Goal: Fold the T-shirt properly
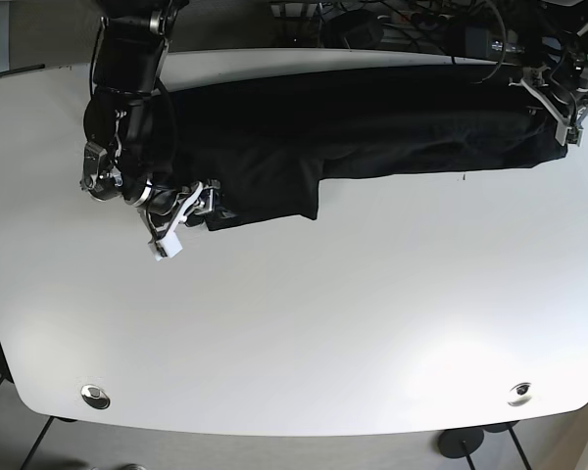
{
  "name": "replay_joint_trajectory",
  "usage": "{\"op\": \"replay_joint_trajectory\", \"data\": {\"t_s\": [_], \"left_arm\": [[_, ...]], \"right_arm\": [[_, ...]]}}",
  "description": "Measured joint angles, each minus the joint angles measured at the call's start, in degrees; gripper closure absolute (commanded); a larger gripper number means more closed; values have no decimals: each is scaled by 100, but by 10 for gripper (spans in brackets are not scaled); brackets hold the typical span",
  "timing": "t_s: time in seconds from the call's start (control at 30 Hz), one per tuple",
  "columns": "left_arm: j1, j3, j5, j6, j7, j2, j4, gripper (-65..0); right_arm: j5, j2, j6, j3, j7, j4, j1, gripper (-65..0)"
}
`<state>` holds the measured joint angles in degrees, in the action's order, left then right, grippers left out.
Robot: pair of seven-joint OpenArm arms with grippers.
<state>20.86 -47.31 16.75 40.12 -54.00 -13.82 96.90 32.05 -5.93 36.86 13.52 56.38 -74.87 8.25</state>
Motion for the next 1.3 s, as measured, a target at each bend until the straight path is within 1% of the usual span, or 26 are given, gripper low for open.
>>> {"op": "replay_joint_trajectory", "data": {"t_s": [0.03,0.1,0.13,0.17,0.23,0.3,0.33,0.37,0.47,0.53,0.57,0.6,0.67,0.73,0.77,0.83,0.97,1.03,1.1,1.13,1.2,1.27,1.3], "left_arm": [[7,0,0,0,98,0,-48,-306],[-2,0,0,0,107,0,-201,-306],[-7,0,-2,0,103,9,-227,-306],[-7,0,0,0,107,11,-232,-306],[-17,0,0,0,105,11,-232,-306],[-28,7,0,0,107,11,-240,-306],[-26,79,-11,-2,107,2,-240,-306],[-22,199,-48,-9,107,-4,-243,-306],[-46,391,-39,-15,114,11,-247,-306],[-52,459,-42,-15,114,-2,-247,-306],[-52,498,-42,-17,114,-2,-247,-306],[-55,501,-37,-15,116,-2,-247,-306],[-55,501,-39,-17,114,-2,-247,-306],[-107,501,-42,-15,105,4,-247,-306],[-170,501,-46,-15,90,11,-251,-306],[-267,505,-39,-15,129,-7,-258,-306],[-249,505,-24,-13,131,-9,-258,-306],[-260,505,-22,-13,131,-9,-258,-306],[-262,507,-22,-13,133,-17,-258,-306],[-262,507,-48,-13,133,-17,-258,-306],[-280,516,-282,-13,133,-17,-258,-306],[-332,516,-341,-13,129,-17,-258,-306],[-389,516,-367,-13,105,-17,-258,-306]], "right_arm": [[11,-20,4,-131,-94,44,0,-458],[26,-20,2,-350,-177,79,17,-458],[31,24,2,-428,-227,83,15,-455],[33,57,4,-466,-234,85,7,-431],[20,46,0,-459,-212,109,-11,-273],[-63,17,-46,-457,-160,118,-13,-76],[-63,17,-46,-448,-151,118,-13,-5],[-55,17,-46,-448,-151,109,-13,-25],[-26,22,-42,-450,-122,-177,-46,-13],[-22,4,-44,-378,-109,-592,-127,-14],[-7,39,-42,-188,-61,-1047,-289,-14],[33,42,-39,-66,111,-1360,-409,-14],[0,42,-24,203,684,-1873,-603,-14],[-26,146,-22,599,1095,-2487,-850,-14],[0,232,-22,824,1207,-2793,-990,-14],[52,282,-20,1198,1534,-3303,-1274,-14],[26,273,-20,1735,1784,-3467,-1663,-17],[31,280,24,1823,1784,-3467,-1869,-19],[24,282,20,1849,1777,-3462,-2006,-24],[24,271,22,1847,1749,-3462,-2044,-40],[11,195,15,1847,1401,-3462,-2186,-155],[24,-9,15,1849,1342,-3462,-2277,-295],[7,-81,17,1921,1346,-3464,-2273,-352]]}}
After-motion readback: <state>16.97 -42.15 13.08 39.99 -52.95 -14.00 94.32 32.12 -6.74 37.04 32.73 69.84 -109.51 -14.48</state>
